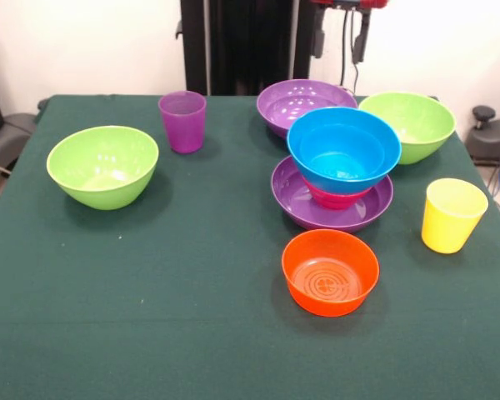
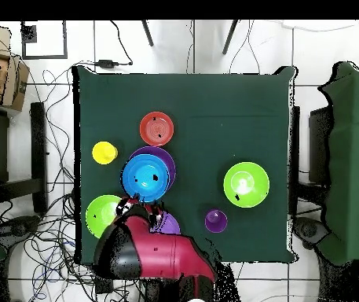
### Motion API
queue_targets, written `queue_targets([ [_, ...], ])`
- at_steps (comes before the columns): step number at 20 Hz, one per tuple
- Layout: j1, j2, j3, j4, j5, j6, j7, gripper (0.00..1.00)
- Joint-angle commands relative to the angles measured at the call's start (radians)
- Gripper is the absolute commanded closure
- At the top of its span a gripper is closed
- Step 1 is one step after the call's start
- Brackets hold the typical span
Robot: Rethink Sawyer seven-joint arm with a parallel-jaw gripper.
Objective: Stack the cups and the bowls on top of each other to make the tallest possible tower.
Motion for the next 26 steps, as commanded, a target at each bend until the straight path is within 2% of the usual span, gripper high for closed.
queue_targets([
  [1, -0.106, 0.101, 0.065, 0.080, -0.108, -0.078, 0.056, 0.00],
  [5, -0.147, 0.084, 0.079, 0.098, -0.139, -0.074, 0.045, 0.00],
  [15, -0.242, 0.113, 0.116, 0.104, -0.236, -0.109, 0.039, 0.00],
  [18, -0.242, 0.116, 0.114, 0.102, -0.248, -0.109, 0.050, 0.00],
  [26, -0.231, 0.190, 0.087, 0.091, -0.288, -0.184, 0.077, 0.00],
])
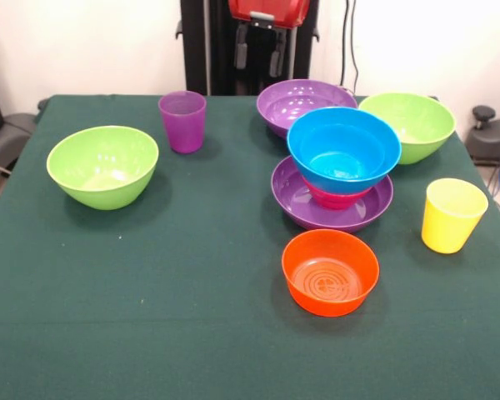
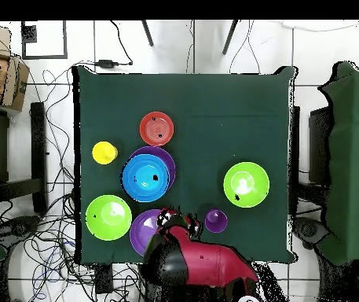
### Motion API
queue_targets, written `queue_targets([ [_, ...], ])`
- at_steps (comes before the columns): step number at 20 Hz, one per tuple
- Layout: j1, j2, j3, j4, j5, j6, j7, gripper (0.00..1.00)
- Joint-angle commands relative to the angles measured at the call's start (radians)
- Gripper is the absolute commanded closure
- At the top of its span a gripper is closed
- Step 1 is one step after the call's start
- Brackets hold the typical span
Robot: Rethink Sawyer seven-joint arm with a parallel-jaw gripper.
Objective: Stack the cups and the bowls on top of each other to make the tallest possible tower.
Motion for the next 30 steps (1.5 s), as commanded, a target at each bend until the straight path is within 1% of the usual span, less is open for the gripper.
queue_targets([
  [1, 0.003, 0.126, 0.067, 0.041, -0.092, -0.106, 0.079, 0.00],
  [5, 0.004, 0.165, 0.047, 0.040, -0.118, -0.148, 0.086, 0.00],
  [11, 0.019, 0.249, 0.005, 0.031, -0.144, -0.244, 0.101, 0.00],
  [21, -0.006, 0.255, -0.031, 0.069, -0.200, -0.283, 0.095, 0.00],
  [24, -0.001, 0.277, -0.043, 0.060, -0.204, -0.302, 0.100, 0.00],
  [30, 0.034, 0.364, -0.089, 0.048, -0.207, -0.398, 0.120, 0.00],
])
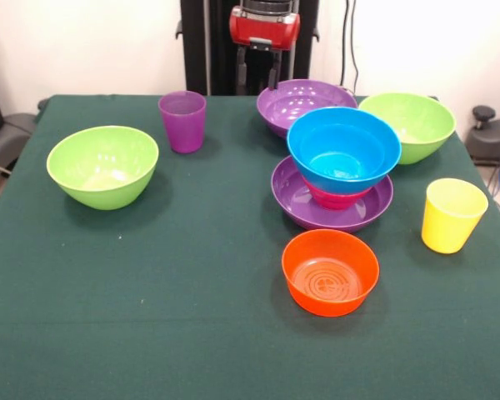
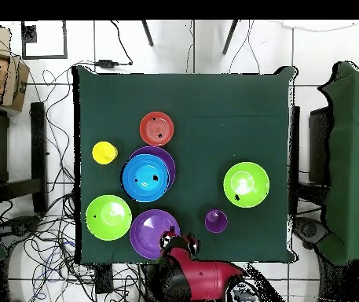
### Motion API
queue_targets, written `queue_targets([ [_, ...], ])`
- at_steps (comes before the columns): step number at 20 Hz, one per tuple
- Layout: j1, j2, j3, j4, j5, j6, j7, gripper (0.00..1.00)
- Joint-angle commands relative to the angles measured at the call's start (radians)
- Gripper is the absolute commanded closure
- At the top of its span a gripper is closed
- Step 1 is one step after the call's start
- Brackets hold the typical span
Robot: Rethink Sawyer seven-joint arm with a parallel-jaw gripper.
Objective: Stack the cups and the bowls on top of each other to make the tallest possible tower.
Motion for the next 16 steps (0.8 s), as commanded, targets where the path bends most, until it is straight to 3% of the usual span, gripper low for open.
queue_targets([
  [1, 0.033, 0.129, -0.007, 0.005, -0.050, -0.150, 0.120, 0.00],
  [16, 0.085, 0.204, -0.044, 0.012, -0.014, -0.241, 0.136, 0.00],
])
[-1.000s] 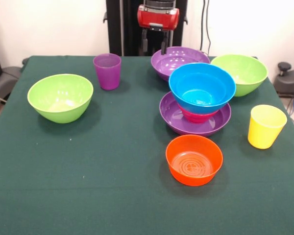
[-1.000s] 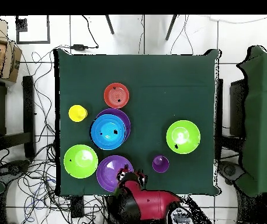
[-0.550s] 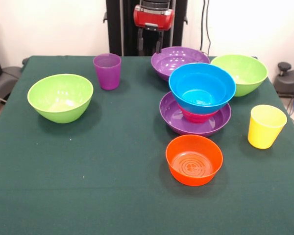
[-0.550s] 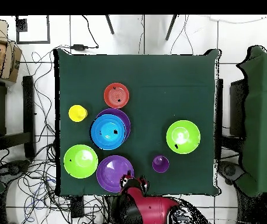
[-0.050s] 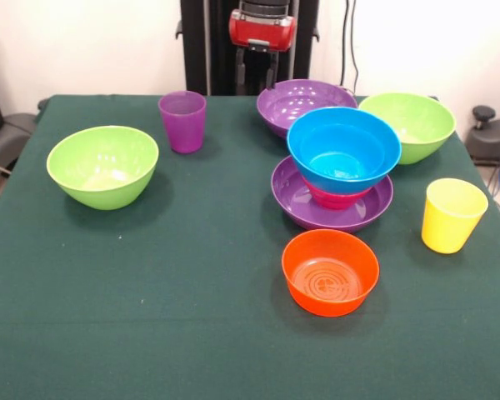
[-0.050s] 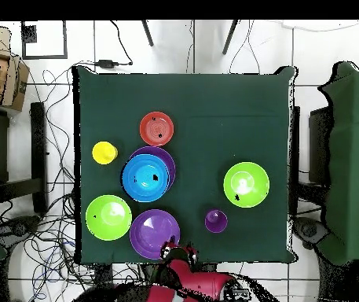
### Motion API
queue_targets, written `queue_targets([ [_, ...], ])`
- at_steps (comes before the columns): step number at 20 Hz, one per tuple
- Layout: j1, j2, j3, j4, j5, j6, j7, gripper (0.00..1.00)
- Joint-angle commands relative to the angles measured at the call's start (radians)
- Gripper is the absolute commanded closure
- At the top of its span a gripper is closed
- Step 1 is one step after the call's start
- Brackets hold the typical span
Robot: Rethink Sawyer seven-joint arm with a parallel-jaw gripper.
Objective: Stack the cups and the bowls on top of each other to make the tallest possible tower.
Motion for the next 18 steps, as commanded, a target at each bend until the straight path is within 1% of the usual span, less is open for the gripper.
queue_targets([
  [1, 0.047, 0.080, 0.036, -0.015, 0.008, -0.071, 0.137, 0.00],
  [3, 0.055, 0.099, 0.032, -0.025, 0.014, -0.085, 0.141, 0.00],
  [7, 0.062, 0.110, 0.034, -0.033, 0.021, -0.093, 0.147, 0.00],
  [12, 0.062, 0.102, 0.040, -0.032, 0.027, -0.083, 0.148, 0.00],
  [16, 0.061, 0.131, 0.043, -0.049, 0.031, -0.104, 0.152, 0.00],
  [18, 0.054, 0.161, 0.044, -0.066, 0.028, -0.124, 0.152, 0.00],
])
